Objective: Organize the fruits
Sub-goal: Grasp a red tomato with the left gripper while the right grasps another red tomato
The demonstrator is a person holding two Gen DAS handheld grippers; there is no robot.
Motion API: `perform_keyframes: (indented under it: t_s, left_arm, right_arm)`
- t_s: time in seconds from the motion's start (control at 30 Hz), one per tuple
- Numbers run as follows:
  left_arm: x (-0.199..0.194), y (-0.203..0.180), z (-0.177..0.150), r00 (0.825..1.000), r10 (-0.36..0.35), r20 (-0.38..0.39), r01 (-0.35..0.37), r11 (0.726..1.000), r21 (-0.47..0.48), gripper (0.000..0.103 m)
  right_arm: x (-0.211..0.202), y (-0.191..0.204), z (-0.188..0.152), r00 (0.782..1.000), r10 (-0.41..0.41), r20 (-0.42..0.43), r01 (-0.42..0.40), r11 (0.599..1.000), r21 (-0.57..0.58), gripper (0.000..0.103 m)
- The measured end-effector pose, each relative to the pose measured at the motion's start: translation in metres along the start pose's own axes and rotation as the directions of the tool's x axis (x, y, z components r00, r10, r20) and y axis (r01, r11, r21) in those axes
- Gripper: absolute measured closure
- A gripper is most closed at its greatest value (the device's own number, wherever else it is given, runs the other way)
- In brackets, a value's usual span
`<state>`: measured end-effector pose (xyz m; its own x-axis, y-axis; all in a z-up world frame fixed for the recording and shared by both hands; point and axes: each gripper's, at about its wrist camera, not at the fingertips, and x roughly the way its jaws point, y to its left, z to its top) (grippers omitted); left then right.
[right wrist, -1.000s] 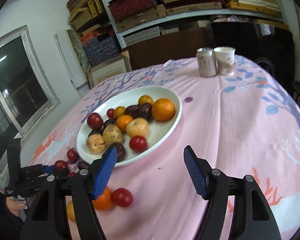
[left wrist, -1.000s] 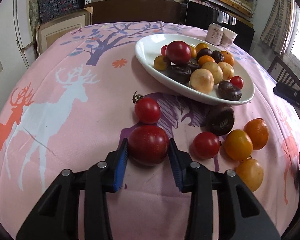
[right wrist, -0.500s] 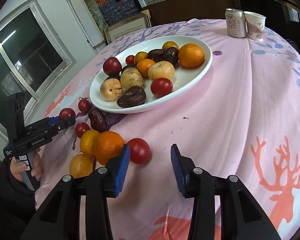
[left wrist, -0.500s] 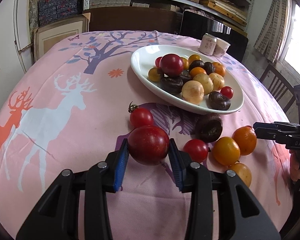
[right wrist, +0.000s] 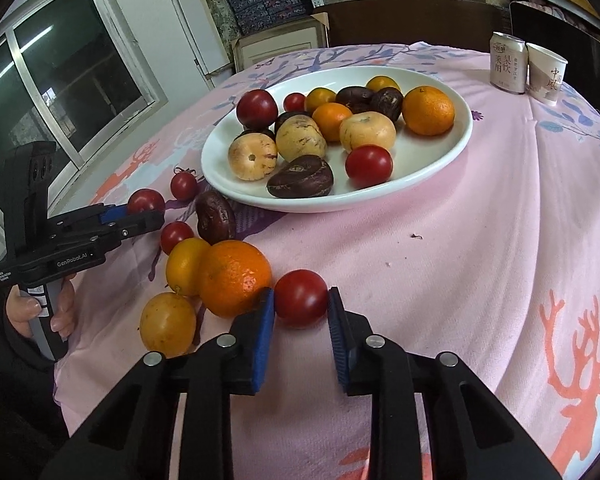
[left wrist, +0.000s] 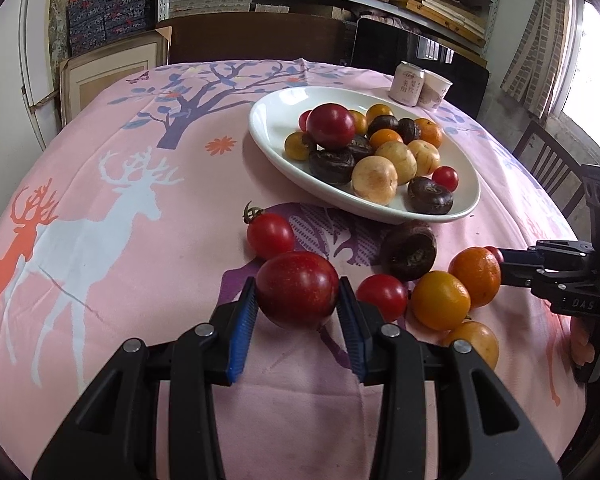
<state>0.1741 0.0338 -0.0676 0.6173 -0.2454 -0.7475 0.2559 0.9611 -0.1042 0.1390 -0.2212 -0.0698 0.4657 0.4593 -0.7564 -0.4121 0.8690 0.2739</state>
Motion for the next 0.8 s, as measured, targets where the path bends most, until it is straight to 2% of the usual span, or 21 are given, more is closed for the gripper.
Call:
perform_keyframes:
  t_s: [0.17, 0.5, 0.8]
  left_arm:
    - [-0.003, 0.001, 0.0, 1.0, -0.005, 0.016, 0.006, 1.0, -0.004, 0.064]
    - [-0.003, 0.004, 0.001, 1.0, -0.013, 0.016, 0.013, 1.0, -0.023, 0.064]
    - [-0.007, 0.009, 0.002, 0.999, -0.023, 0.038, 0.025, 0.998, -0.05, 0.064]
  right_arm:
    - [-0.006, -0.006, 0.0, 1.0, -0.005, 0.026, 0.004, 1.0, 0.028, 0.076]
    - [-0.027, -0.02, 0.005, 0.991, -0.002, 0.131, -0.011, 0.995, 0.096, 0.077]
    - [-0.051, -0.039, 0.01, 0.962, -0.052, 0.27, -0.004, 0.979, 0.202, 0.076]
